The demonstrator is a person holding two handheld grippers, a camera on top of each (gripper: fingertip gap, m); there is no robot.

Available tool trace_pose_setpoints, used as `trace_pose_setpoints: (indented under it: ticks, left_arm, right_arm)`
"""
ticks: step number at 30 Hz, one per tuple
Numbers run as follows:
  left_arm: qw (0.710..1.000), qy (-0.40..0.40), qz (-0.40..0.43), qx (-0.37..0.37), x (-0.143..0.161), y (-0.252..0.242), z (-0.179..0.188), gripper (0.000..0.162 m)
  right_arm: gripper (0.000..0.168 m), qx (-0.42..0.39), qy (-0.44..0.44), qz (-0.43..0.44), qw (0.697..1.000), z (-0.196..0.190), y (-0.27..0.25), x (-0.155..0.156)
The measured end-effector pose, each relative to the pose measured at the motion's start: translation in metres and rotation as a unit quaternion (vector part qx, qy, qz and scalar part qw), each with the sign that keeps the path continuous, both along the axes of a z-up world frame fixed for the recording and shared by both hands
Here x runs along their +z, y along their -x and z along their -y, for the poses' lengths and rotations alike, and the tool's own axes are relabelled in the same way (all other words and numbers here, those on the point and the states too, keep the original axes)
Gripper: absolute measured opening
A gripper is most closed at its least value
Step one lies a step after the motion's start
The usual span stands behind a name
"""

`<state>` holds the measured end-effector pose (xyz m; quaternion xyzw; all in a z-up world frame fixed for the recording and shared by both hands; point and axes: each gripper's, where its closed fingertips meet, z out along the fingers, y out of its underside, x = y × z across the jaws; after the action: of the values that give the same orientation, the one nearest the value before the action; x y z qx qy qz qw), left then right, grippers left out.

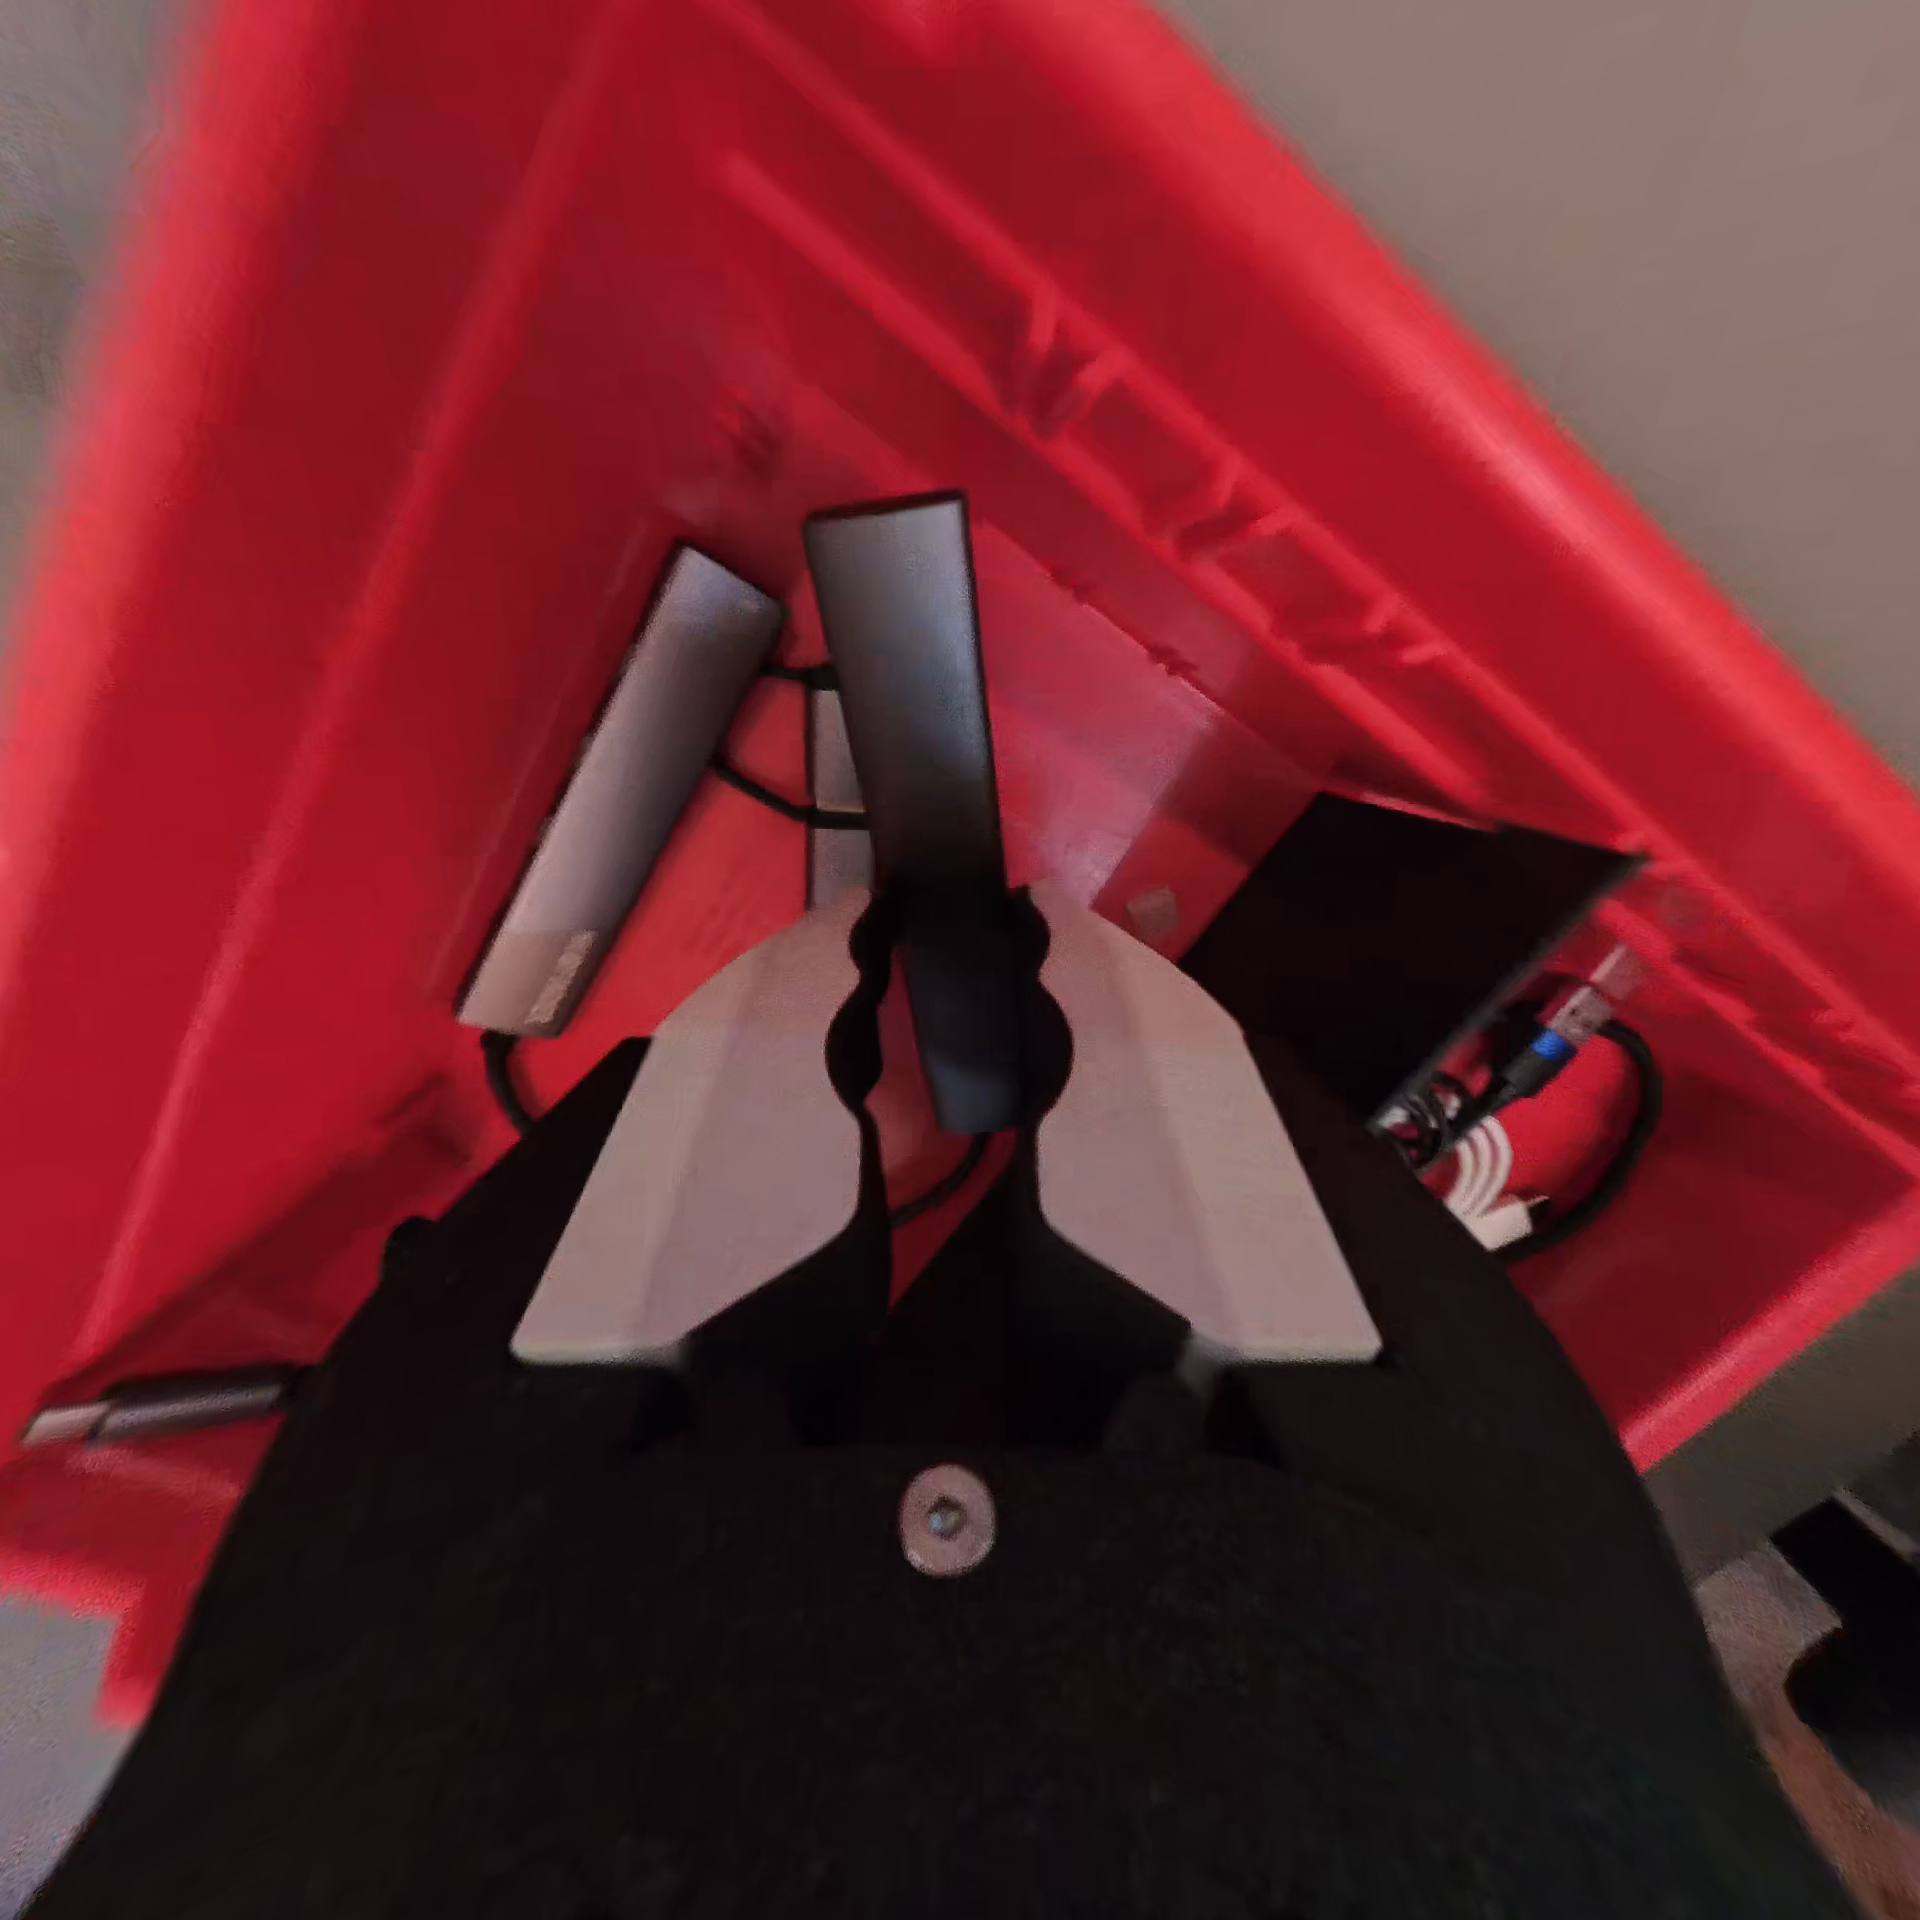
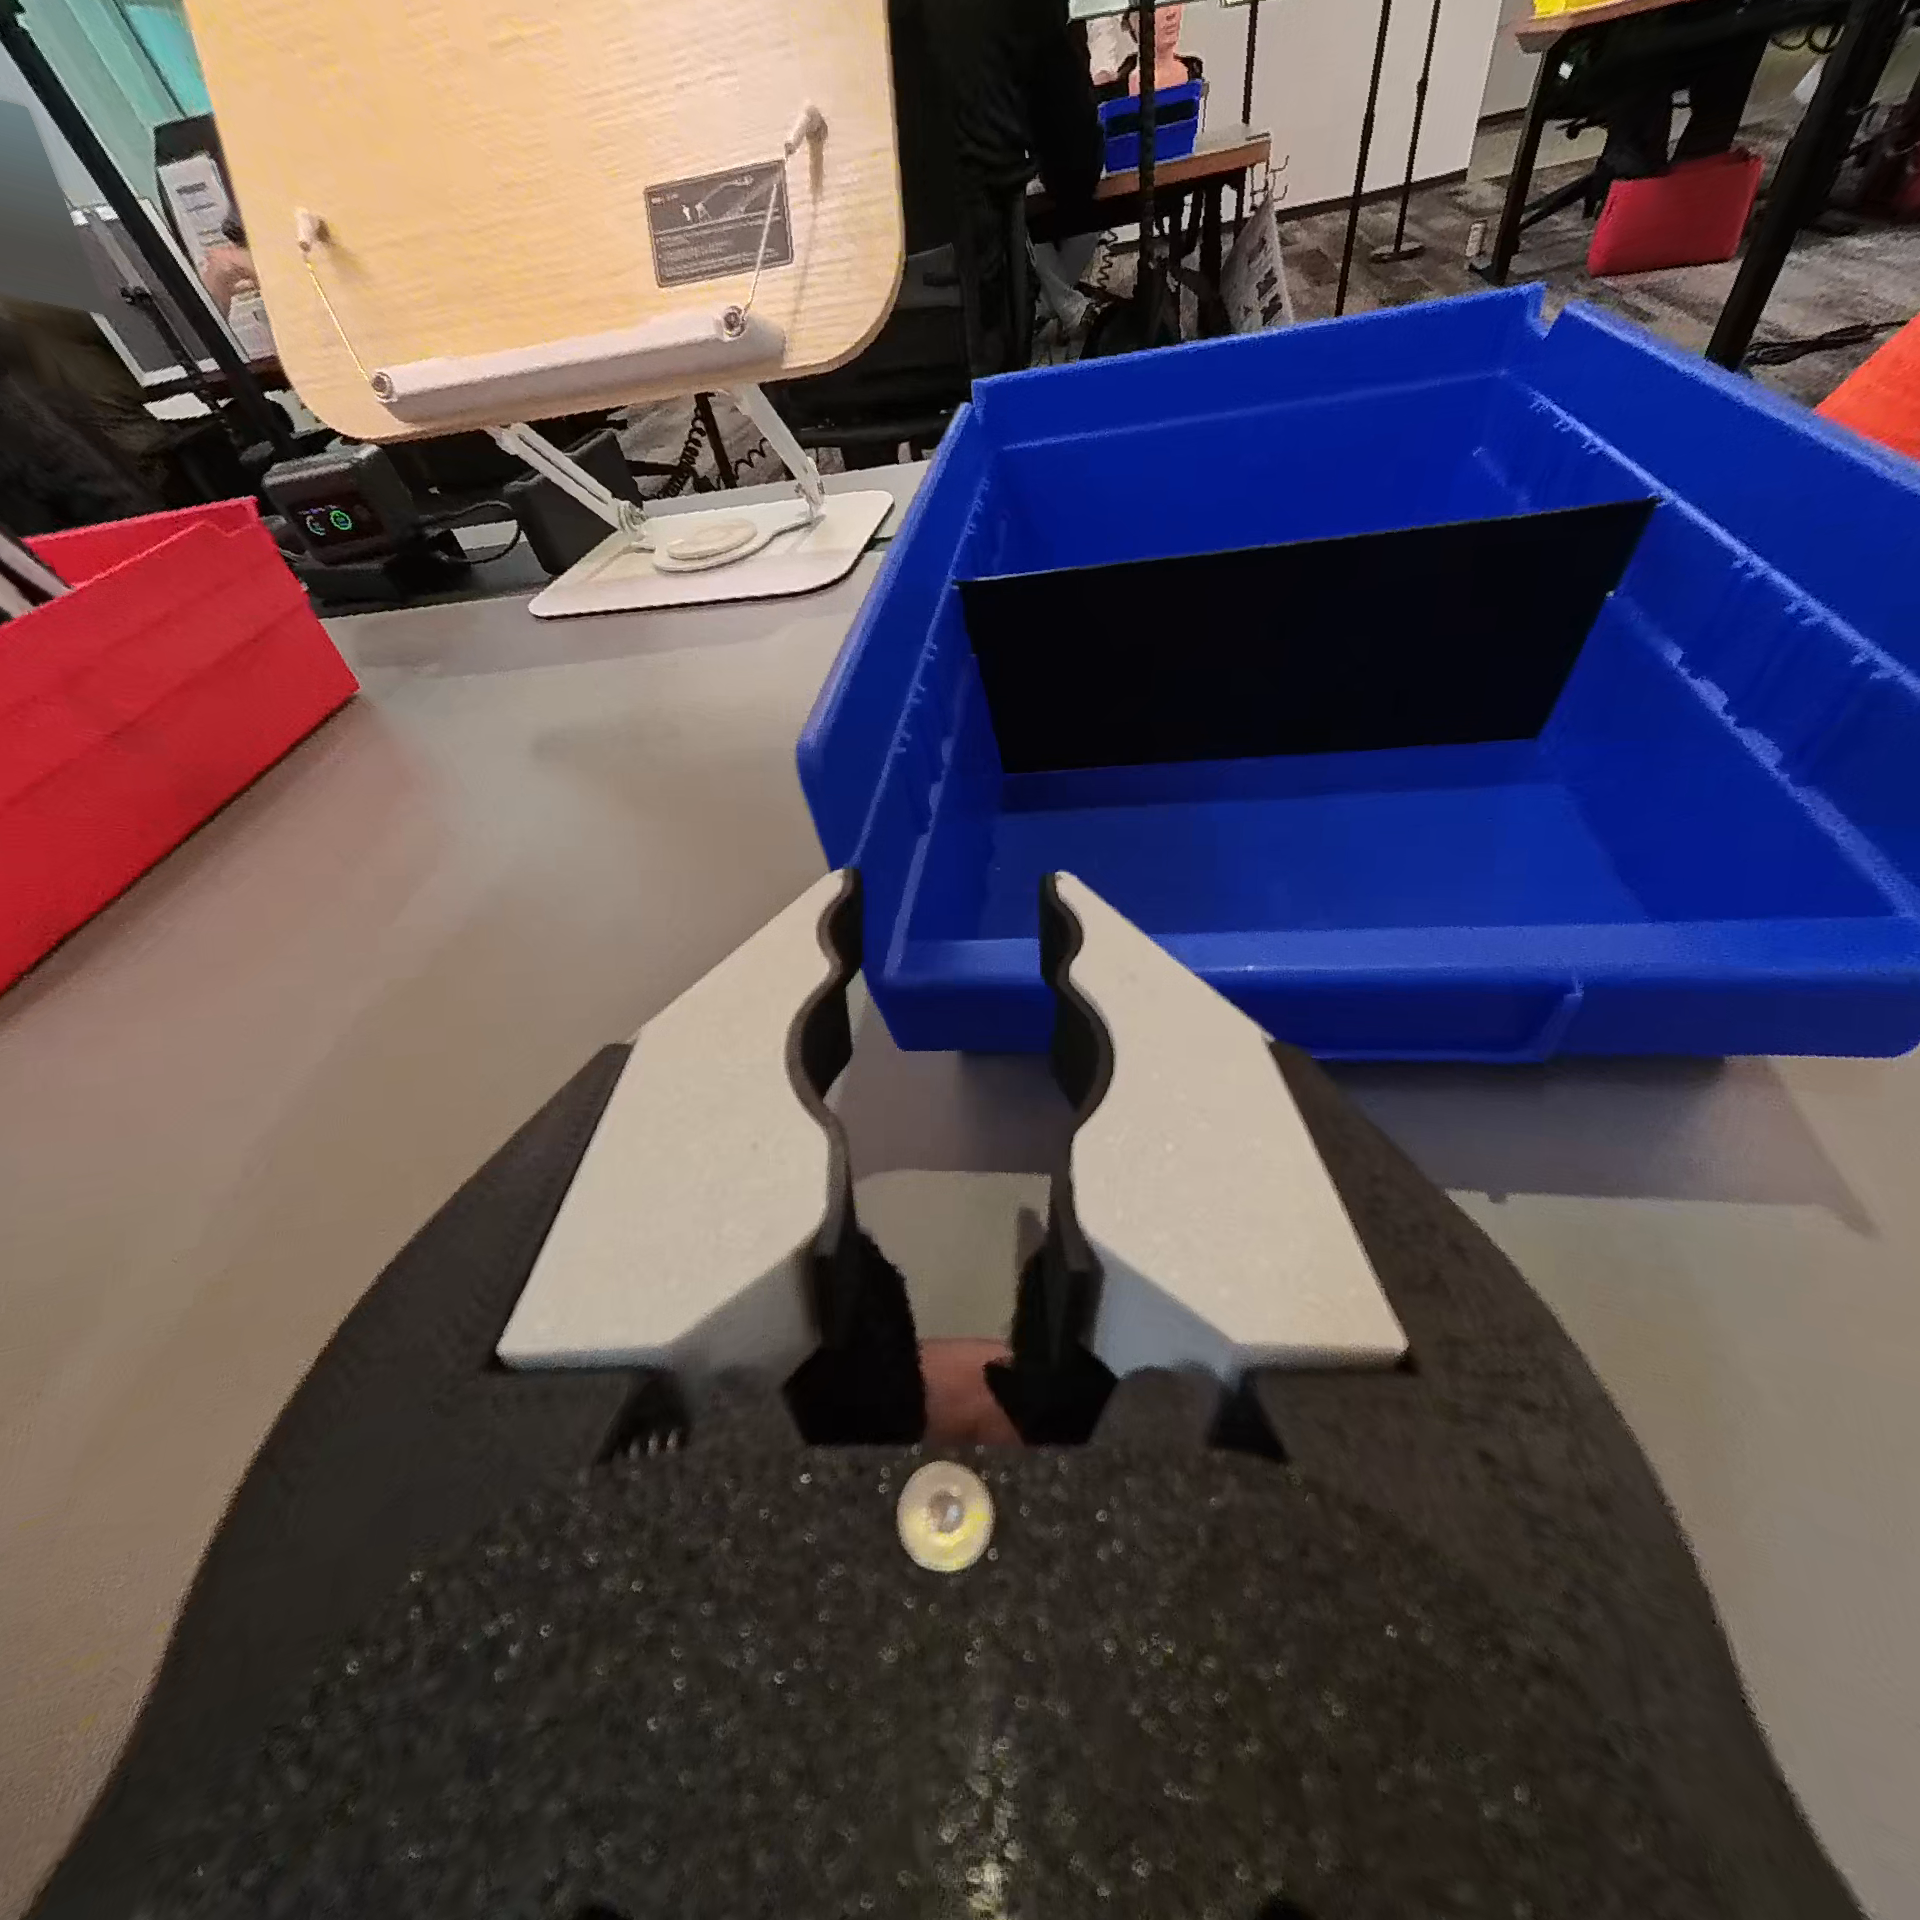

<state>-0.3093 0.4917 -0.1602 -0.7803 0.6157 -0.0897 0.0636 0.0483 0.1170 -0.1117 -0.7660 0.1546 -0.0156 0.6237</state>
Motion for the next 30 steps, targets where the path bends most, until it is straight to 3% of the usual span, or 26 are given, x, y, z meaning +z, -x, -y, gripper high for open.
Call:
trace_pose_setpoints:
  ticks: [1, 5, 8, 12, 15, 19, 23, 26, 30]
  left_arm:
    - [1.0, -0.008, 0.025, 0.007, 0.015, -0.002, -0.003, 0.022]
    - [0.987, -0.047, 0.155, 0.01, 0.099, -0.015, -0.001, 0.022]
    - [0.954, -0.054, 0.295, 0.007, 0.171, -0.036, 0.02, 0.021]
    - [0.877, -0.016, 0.481, 0.003, 0.251, -0.065, 0.068, 0.021]
    - [0.804, 0.038, 0.593, -0.006, 0.291, -0.086, 0.112, 0.021]
    - [0.721, 0.147, 0.677, -0.006, 0.304, -0.12, 0.171, 0.022]
    - [0.691, 0.207, 0.692, 0.008, 0.283, -0.155, 0.218, 0.022]
    - [0.678, 0.242, 0.693, 0.025, 0.264, -0.175, 0.245, 0.022]
    - [0.676, 0.269, 0.684, 0.043, 0.239, -0.19, 0.27, 0.021]
  right_arm:
    - [0.033, 0.0, -0.002, 0.002, 1.0, 0.001, 0.001, 0.001]
    - [0.032, 0.002, -0.01, 0.011, 1.0, 0.002, 0.006, 0.007]
    - [0.033, 0.016, -0.02, 0.022, 0.999, -0.001, 0.018, 0.014]
    - [0.033, 0.05, -0.061, 0.065, 0.995, -0.012, 0.046, 0.038]
    - [0.036, 0.079, -0.105, 0.1, 0.986, -0.025, 0.072, 0.066]
    - [0.04, 0.107, -0.177, 0.216, 0.954, -0.048, 0.107, 0.127]
    - [0.04, 0.149, -0.25, 0.25, 0.923, -0.068, 0.154, 0.183]
    - [0.04, 0.152, -0.246, 0.286, 0.913, -0.085, 0.17, 0.188]
    - [0.036, 0.127, -0.207, 0.35, 0.905, -0.1, 0.167, 0.173]
